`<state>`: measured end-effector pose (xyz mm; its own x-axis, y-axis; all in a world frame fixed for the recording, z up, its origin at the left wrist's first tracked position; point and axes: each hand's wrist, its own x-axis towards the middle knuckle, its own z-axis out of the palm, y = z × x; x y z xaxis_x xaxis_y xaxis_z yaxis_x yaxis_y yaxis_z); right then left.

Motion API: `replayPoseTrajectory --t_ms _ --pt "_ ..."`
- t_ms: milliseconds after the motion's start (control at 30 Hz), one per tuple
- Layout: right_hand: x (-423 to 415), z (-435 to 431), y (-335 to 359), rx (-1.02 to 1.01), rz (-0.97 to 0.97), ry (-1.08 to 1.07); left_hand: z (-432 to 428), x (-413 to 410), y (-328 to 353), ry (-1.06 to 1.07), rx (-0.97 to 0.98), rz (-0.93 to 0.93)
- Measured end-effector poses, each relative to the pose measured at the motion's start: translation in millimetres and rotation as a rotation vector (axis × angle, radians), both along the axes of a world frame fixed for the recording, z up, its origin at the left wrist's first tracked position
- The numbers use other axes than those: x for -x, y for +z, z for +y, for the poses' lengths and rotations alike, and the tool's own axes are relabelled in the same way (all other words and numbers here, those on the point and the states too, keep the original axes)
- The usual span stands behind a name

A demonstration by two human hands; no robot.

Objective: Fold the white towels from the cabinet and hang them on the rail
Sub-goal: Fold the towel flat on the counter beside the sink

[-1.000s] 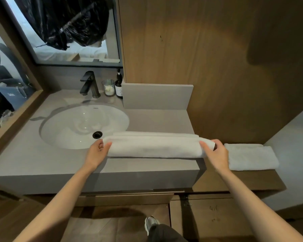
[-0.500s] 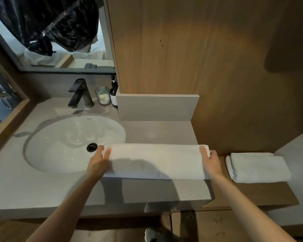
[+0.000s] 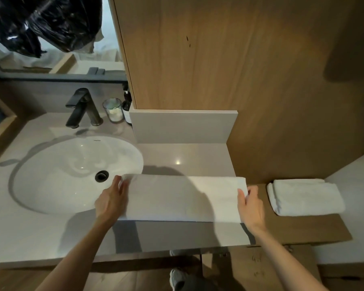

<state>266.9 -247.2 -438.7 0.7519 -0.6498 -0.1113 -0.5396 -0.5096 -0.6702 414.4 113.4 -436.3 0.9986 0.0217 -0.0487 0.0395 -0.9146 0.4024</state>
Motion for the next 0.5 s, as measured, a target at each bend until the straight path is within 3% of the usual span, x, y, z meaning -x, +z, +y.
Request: replayPoseTrajectory --t_ms 133,200,267,333,433,500 --pt "-4 6 7 0.069 -0.018 -0.024 -4 2 9 0.059 -0.050 0.025" --pt "-8 8 11 0.301 -0.043 0.049 -7 5 16 0.062 -0.021 -0.064" --pt "-14 17 15 0.501 -0.069 0.199 -17 11 17 -0.078 -0.049 -0.247" --pt "-26 37 17 0.510 -0.083 0.387 -40 22 15 -0.264 -0.076 -0.307" --pt "-50 79 8 0.369 -0.082 0.552 -90 44 8 -0.471 -0.049 -0.151" --pt "-61 101 -1 0.377 -0.083 0.587 -113 54 -3 -0.543 -0.143 -0.097"
